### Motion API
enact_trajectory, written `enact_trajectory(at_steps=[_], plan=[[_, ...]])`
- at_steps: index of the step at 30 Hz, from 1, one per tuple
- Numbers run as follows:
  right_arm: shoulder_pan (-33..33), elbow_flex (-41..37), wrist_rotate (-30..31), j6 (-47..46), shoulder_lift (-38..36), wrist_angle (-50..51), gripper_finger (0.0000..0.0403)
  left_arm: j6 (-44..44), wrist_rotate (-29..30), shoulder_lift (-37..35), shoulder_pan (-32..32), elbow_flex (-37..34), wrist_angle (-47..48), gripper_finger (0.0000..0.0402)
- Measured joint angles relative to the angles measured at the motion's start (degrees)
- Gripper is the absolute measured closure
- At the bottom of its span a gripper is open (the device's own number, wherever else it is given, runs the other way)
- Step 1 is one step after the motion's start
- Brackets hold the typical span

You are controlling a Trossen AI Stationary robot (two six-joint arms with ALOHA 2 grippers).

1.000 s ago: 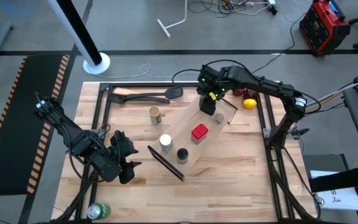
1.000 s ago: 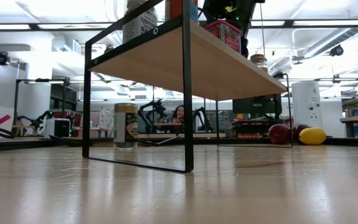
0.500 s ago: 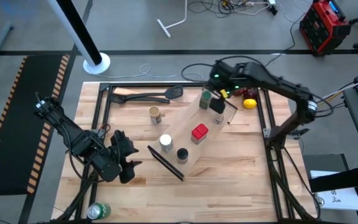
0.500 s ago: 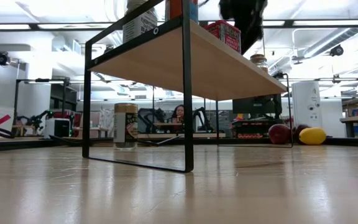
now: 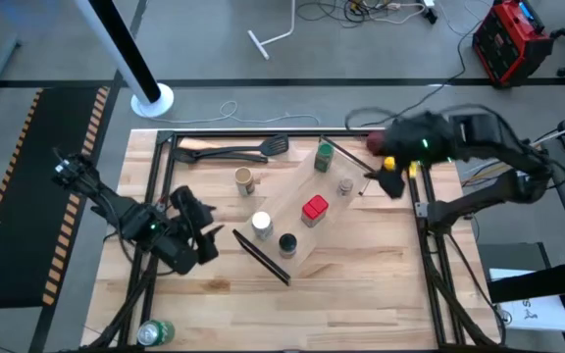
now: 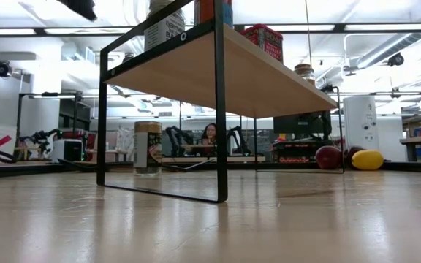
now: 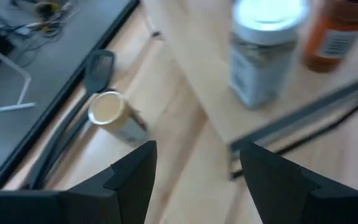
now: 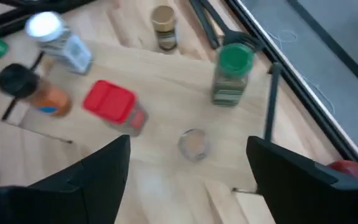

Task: Shelf spices
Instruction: Put the golden seasoning bottle on the shelf

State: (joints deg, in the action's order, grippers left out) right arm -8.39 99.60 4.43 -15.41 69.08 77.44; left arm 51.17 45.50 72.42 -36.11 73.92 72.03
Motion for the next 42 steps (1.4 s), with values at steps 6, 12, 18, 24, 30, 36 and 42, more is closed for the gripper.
enact_trajectory(at_steps=[6,12,18,24,30,36,42], plan=[[15.54,-5.58,9.0,-7.68,-1.69,-0.16,0.0113,-5.84,-1.71,0.0,9.25,-1.66,-0.12,0.0182],[30.9,-13.04,19.86,-14.69,-0.72,-1.62,0.0118,-12.87,-5.08,-2.8,19.22,-6.61,-1.01,0.0182],[43.09,-20.09,30.56,-22.11,-0.73,-5.12,0.0117,-22.03,-15.79,-11.02,28.81,-16.97,-11.86,0.0182],[48.33,-25.2,35.06,-29.19,-0.76,-6.43,0.0117,-31.09,-26.87,-17.72,36.54,-29.19,-28.06,0.0182],[50.41,-26.8,36.17,-31.53,-0.7,-9.67,0.0132,-33.57,-30.72,-18.46,43.29,-36.52,-37.46,0.0179],[50.54,-27.37,36.32,-30.7,-0.72,-12.26,0.0144,-33.22,-31.04,-14.93,47.36,-39.59,-45.11,0.0148],[50.56,-28.72,36.24,-30.47,-0.7,-13.5,0.0155,-33.44,-31.06,-8.79,49.97,-40.36,-50.82,0.0096]])
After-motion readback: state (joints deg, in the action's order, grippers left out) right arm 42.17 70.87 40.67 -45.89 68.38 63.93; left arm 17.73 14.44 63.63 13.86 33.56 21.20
